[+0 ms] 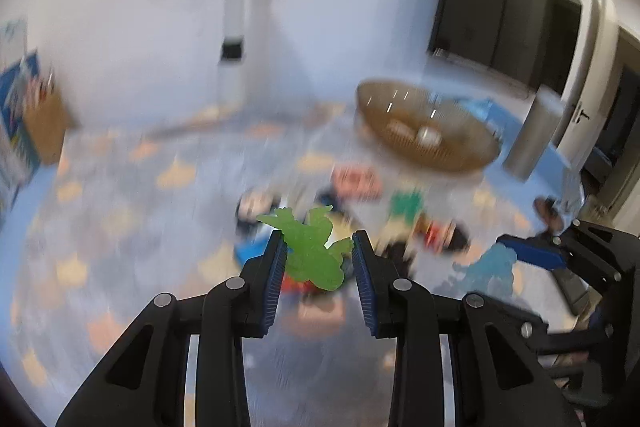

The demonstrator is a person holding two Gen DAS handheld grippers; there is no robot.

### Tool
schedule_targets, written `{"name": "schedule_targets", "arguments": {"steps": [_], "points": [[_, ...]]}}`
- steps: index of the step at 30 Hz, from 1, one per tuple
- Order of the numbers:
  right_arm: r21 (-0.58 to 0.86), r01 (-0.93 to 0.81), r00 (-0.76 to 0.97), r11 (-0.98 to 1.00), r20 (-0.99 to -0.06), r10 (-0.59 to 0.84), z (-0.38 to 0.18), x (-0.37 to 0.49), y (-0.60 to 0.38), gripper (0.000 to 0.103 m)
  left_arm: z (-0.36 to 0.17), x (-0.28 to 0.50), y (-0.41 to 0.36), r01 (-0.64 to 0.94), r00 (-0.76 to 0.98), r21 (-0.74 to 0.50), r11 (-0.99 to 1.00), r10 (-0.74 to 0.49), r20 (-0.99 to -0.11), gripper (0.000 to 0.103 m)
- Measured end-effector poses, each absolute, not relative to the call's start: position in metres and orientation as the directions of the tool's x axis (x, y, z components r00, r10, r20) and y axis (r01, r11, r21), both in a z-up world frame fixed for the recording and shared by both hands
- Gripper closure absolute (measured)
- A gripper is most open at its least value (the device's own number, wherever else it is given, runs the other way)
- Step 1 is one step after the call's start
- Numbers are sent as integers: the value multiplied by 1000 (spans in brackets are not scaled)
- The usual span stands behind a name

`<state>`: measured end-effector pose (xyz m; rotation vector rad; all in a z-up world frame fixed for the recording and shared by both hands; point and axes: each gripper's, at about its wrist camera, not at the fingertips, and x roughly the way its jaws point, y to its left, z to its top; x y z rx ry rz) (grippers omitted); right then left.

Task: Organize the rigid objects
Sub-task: 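Carry both gummy figures into the brown glass bowl and open both grippers, then bring both grippers back to the toy pile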

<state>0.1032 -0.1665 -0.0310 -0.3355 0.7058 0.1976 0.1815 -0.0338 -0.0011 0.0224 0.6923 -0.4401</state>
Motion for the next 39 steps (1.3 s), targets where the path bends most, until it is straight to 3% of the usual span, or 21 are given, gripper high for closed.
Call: {"name": "schedule_targets", "arguments": {"steps": [5, 12, 26, 30, 39], "points": [[-228, -151, 802, 962, -597, -15, 21, 131, -228, 59, 43, 211, -78, 453, 711, -54, 890, -397, -580, 73], [37, 95, 809, 995, -586, -56, 70, 175, -345, 58, 71, 268, -149, 466, 708, -89, 881, -431, -560, 73], [68, 89, 680, 994, -733, -11, 4, 229, -363, 58, 6, 305, -220, 510, 565, -134, 849, -449, -693, 71], [12, 83, 665, 996, -745, -46, -1, 238, -361, 44, 11, 303, -215, 510, 576, -127, 851, -447, -685, 32], [37, 15, 726, 999, -687, 15, 38, 180, -326, 43, 51, 240, -85, 381, 680, -152, 912, -387, -622, 32]]}}
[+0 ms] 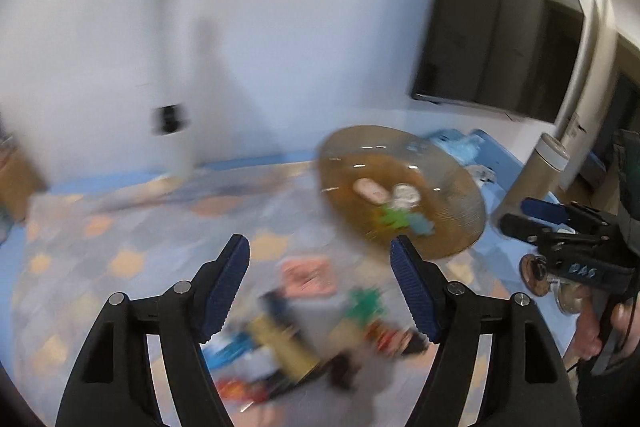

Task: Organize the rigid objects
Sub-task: 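Bring both grippers back to the toy pile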

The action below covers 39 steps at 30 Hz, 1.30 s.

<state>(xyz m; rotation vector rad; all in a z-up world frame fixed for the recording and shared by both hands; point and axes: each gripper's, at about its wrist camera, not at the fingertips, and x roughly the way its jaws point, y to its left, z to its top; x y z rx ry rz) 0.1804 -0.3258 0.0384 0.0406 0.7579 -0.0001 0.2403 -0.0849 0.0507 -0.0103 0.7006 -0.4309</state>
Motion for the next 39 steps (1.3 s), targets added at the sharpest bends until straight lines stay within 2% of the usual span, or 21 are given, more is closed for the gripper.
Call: {"name": "schedule_targets", "arguments": {"steps": [7, 16, 19, 23, 25, 30, 39], "points": [[39, -145, 753, 989, -644, 136, 41, 140, -244, 43, 38, 191, 4, 218, 742, -185, 958, -286, -606, 32], [125, -213, 668, 969, -705, 238, -45, 133, -190, 43, -47, 173, 35, 120, 695, -155, 981, -194, -692, 32], [121, -212, 651, 970, -723, 232, -73, 133, -185, 43, -71, 174, 33, 120, 667, -158, 980, -197, -718, 32], [99, -212, 654, 972, -725, 216, -94, 132, -180, 43, -88, 169, 36, 101, 686, -178, 979, -198, -700, 32], [79, -200, 660, 977, -726, 194, -94, 132, -179, 43, -92, 173, 36, 78, 664, -171, 982, -179, -726, 32], [79, -202, 681, 976, -705, 198, -92, 127, -182, 41, -93, 171, 41, 55, 676, -179, 982, -168, -718, 32], [81, -165, 687, 983, -706, 173, -92, 127, -186, 37, -98, 172, 25, 72, 657, -57, 996, -90, -748, 32]]}}
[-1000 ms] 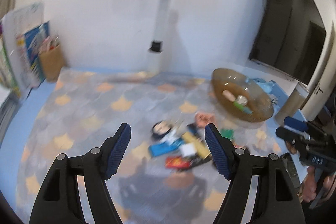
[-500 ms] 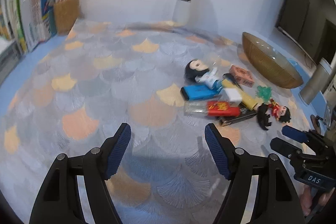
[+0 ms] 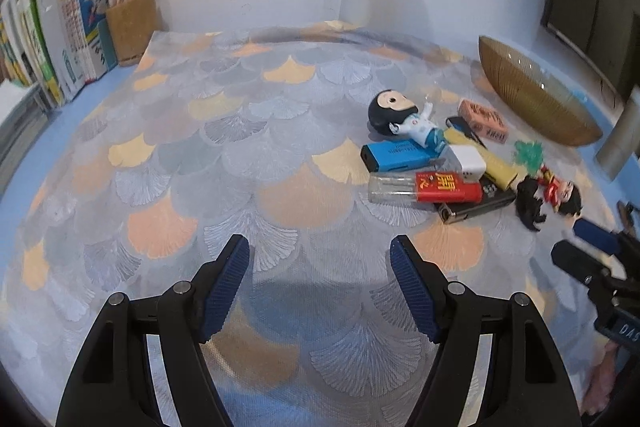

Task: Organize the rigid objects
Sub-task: 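Bring both grippers back to the toy pile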

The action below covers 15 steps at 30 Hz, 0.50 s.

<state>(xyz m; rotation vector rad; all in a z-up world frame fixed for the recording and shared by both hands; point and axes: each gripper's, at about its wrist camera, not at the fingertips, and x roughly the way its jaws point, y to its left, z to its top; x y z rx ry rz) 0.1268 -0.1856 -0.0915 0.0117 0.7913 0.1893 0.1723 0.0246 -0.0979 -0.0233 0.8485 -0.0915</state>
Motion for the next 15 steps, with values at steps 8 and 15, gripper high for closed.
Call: {"name": "schedule_targets", "arguments": {"steps": [8, 15], "points": [[55, -156, 707, 986, -691, 150, -89, 122, -185, 24, -95, 165, 14, 53, 695, 38, 998, -9, -719, 32], [19, -166, 721, 986, -680, 135, -87, 121, -179, 24, -93, 163, 16, 62, 702, 21, 998, -29, -711, 32]]}}
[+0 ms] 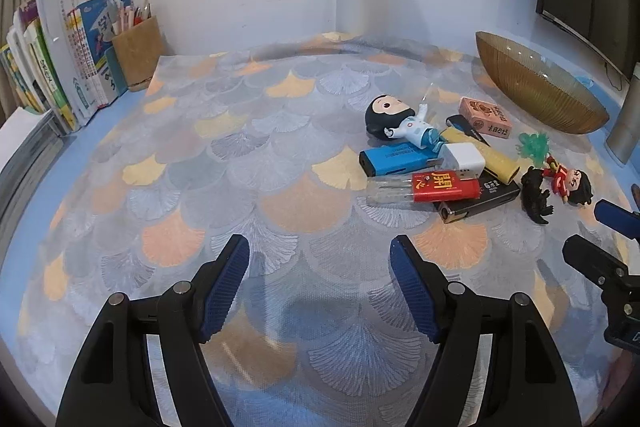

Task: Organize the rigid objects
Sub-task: 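Bring both grippers back to the toy pile, then grasp the red lighter with the left gripper while the right grasps the black dinosaur figure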

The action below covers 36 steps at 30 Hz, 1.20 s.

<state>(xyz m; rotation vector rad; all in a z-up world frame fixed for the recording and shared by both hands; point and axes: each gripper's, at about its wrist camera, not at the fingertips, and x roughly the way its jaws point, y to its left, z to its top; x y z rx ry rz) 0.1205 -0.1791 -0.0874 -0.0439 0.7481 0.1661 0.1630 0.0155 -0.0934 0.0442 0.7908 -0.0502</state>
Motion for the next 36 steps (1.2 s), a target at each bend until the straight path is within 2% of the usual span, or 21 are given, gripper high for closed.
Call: {"name": "schedule_targets", "arguments": {"steps": [5, 12, 14, 16, 21, 26, 31, 32, 33, 34, 35, 36], "points": [[36, -159, 705, 987, -695, 139, -90, 125, -181, 24, -91, 159, 18, 64, 720, -1, 998, -47, -692, 30], [54, -138, 724, 989, -676, 138, -86, 122, -186, 24, -85, 158, 37, 45, 731, -135, 990, -125, -671, 28], [72, -139, 714, 988, -684, 150, -87, 124, -188, 28, -88, 161, 37, 93, 697, -153, 984, -175, -695, 28], [103, -147, 694, 984, -698, 176, -88, 127, -190, 42, -93, 166, 29, 156, 648, -139, 978, -208, -733, 28], [281, -136, 617, 950, -726, 303, -91, 144, -198, 44, -94, 184, 6, 275, 556, -240, 931, -358, -750, 28], [219, -132, 581, 967, -773, 254, -89, 165, -184, 45, -92, 215, -12, 290, 494, -339, 895, -443, -748, 28], [189, -120, 555, 975, -801, 223, -100, 187, -181, 51, -98, 236, -20, 259, 498, -327, 909, -416, -761, 30], [191, -120, 553, 974, -802, 226, -101, 190, -180, 52, -100, 237, -21, 257, 495, -324, 911, -412, -765, 31], [184, -124, 563, 975, -796, 222, -100, 191, -180, 59, -101, 237, -21, 259, 496, -315, 913, -405, -768, 33], [182, -131, 563, 974, -796, 225, -101, 193, -179, 65, -101, 236, -21, 265, 499, -309, 913, -404, -766, 40], [178, -133, 565, 975, -794, 223, -101, 193, -178, 65, -101, 234, -20, 270, 502, -304, 914, -403, -765, 46], [173, -135, 569, 976, -792, 219, -101, 192, -178, 65, -101, 233, -18, 279, 495, -300, 912, -404, -769, 58]]}}
